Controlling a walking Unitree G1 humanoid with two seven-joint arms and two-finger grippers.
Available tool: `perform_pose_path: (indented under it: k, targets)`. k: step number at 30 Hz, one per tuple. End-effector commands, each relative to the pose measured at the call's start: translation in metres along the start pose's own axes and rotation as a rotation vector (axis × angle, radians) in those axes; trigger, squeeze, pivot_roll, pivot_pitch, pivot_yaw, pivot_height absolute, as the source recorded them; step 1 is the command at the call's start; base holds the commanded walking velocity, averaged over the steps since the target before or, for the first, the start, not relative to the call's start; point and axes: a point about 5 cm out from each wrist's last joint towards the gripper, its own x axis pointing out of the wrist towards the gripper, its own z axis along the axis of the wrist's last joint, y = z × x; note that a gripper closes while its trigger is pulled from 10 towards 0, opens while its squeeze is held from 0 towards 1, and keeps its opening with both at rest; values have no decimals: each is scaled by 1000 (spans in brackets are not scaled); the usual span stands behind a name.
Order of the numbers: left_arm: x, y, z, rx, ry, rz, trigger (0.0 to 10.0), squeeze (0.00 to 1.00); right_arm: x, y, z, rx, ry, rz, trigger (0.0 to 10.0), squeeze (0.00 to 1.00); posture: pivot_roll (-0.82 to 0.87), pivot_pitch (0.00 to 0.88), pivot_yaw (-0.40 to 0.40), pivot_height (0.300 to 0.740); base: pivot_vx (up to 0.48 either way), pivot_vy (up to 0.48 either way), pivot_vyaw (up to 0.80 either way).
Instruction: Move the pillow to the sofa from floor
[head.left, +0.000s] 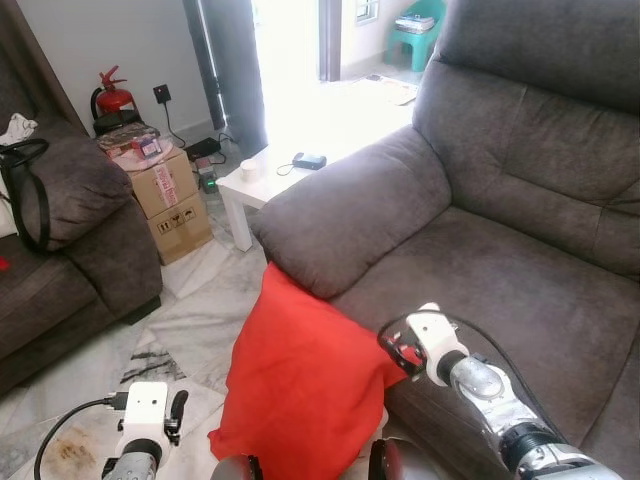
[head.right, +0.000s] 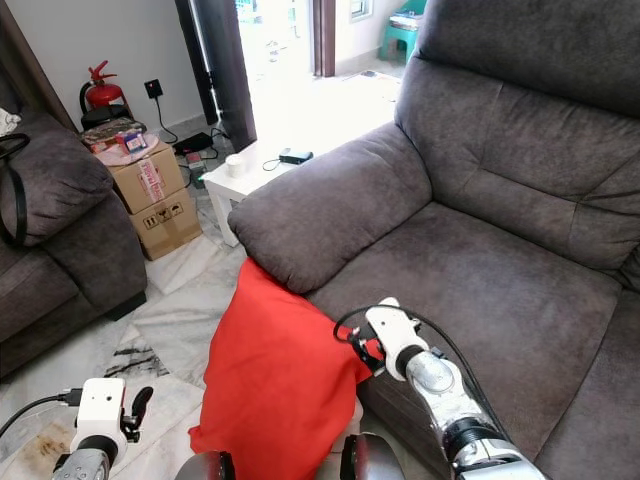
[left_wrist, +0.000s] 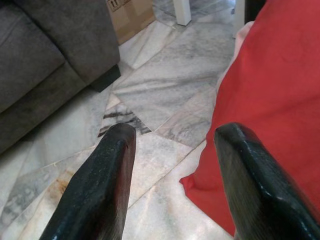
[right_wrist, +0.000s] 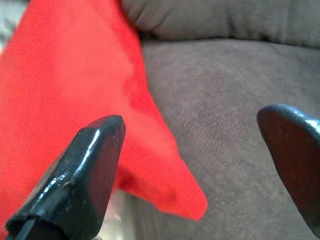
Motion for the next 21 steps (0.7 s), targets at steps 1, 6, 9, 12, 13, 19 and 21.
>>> perform_pose_path:
  k: [1,6,9,12,13,19,21]
  targets:
    - [-2,1,-2,34,3,-15,10000,0,3,0,7,-105,-11,21,10000,0,-2,0,24,619,0,0,0]
    - [-4,-1,-3,30,-2,-22,10000,0,8,9,16,-224,-23,85,10000,0,7,0,11,619,0,0,0]
    - [-5,-1,-3,28,-6,-21,10000,0,9,12,16,-269,-12,105,10000,0,15,3,5,619,0,0,0]
    - [-6,-1,-2,24,-13,-19,10000,0,10,16,16,-313,1,131,10000,0,20,16,1,619,0,0,0]
    - [-7,-1,-2,22,-16,-19,10000,0,11,17,16,-333,7,143,10000,0,21,17,-2,619,0,0,0]
    - [-10,-1,-2,20,-26,-21,10000,0,15,15,26,-433,7,155,10000,0,27,33,-14,619,0,0,0]
    - [-11,-1,-1,19,-31,-20,10000,0,16,14,29,-450,12,148,10000,0,31,40,-17,619,0,0,0]
